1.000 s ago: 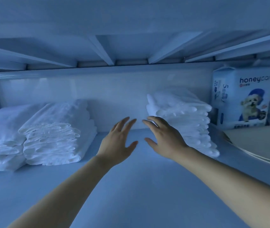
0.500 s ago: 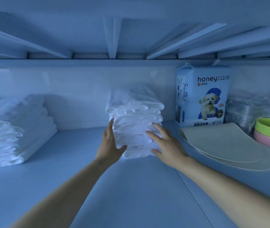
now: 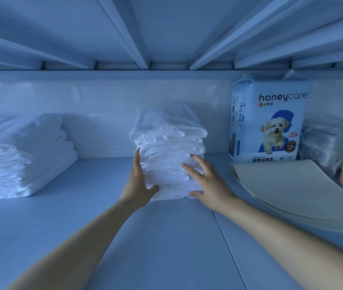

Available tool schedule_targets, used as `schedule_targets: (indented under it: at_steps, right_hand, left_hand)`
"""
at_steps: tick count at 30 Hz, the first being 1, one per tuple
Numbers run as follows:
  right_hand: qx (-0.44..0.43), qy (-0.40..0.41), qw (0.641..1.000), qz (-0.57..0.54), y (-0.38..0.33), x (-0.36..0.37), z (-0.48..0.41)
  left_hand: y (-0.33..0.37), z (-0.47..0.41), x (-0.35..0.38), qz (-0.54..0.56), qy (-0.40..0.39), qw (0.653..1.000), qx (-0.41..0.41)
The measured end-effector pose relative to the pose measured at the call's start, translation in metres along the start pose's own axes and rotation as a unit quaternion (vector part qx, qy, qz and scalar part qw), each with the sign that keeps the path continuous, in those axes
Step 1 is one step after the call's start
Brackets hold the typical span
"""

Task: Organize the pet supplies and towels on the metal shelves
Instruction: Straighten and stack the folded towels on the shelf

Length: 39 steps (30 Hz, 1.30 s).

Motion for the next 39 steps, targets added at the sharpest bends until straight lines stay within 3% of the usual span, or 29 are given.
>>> schedule_targets:
  at_steps: [5, 14, 25, 39]
  right_hand:
    - [-0.021, -0.006, 1.000, 0.004, 0.005, -0.004, 0.001]
    - [-0.053, -0.011, 0.998, -0.041, 0.009, -0.002, 0.004]
    - [-0.031, 0.025, 0.997, -0.072, 0.005, 0.006, -0.004]
    - [-0.069, -0.005, 0.992, -0.102, -0.092, 0.080, -0.058]
  left_hand:
    - [0.003, 0.004, 0.003, -0.004, -0.047, 0.999, -0.006]
    - [0.008, 0.009, 0.001, -0.030, 0.022, 0.999, -0.040]
    - [0.012, 0.013, -0.010, -0.077, 0.008, 0.997, -0.028]
    - [-0.077, 0.037, -0.104, -0.129, 0.023, 0.990, -0.052]
Point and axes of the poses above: each hand's wrist, its own z-axis away from the middle knuckle, its own x-axis out of the palm, y = z × x, the point moved 9 cm from there along -z, towards the middle knuckle, and after that the axes turned 15 degrees about -z, right-handed, at the moved point
